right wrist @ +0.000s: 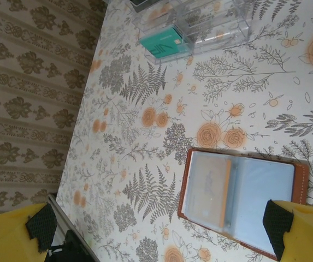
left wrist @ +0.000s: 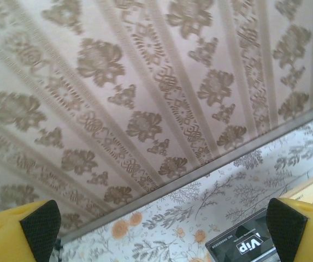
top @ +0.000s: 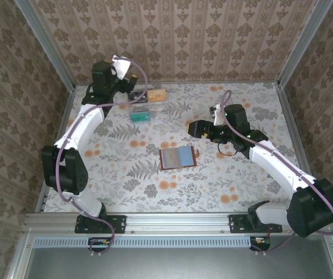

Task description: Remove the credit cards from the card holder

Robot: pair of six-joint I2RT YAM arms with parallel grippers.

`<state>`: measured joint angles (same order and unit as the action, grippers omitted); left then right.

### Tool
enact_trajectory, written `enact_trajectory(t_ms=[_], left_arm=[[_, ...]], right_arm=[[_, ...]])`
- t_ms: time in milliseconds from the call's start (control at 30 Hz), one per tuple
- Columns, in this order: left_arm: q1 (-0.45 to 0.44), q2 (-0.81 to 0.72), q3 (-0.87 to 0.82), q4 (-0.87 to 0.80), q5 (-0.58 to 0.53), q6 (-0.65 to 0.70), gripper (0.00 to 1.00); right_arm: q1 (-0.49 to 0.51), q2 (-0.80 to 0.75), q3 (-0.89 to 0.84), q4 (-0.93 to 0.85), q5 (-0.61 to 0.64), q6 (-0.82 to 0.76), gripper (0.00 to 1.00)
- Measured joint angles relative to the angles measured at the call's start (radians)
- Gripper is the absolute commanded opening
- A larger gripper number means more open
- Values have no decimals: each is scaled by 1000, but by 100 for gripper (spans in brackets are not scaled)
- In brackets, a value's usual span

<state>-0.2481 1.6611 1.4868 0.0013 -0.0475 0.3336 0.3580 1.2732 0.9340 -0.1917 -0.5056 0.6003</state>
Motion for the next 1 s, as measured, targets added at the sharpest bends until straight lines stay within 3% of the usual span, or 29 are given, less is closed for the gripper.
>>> enact_trajectory(t_ms=[100,267,467,600,700,800,933,1000], left_arm=[[28,-39,1,-83,2,-121,100],[116,-89,-29,-210,98,-346,100],[218,-179,-255,-216,304,-605,100],[222,-226,-391,-203,426,-733,89],[200,-261,-465,-193,487,-807,82],[150,-283,-516,-207,512,-866,72],[47,-292,-583,-219,507,-938,68],[-11,-298,-621,-222,494,-974,68]], right_arm=[[27,11,5,0,15,0,100],[87,39,26,-3,59,-3,100],[160,91,47,-17,127,-17,100],[191,126,55,-36,185,-27,98],[204,175,61,-50,220,-36,87],[210,216,60,-75,259,-50,67],[211,248,45,-89,298,-66,38],[211,269,43,-96,316,-77,32]])
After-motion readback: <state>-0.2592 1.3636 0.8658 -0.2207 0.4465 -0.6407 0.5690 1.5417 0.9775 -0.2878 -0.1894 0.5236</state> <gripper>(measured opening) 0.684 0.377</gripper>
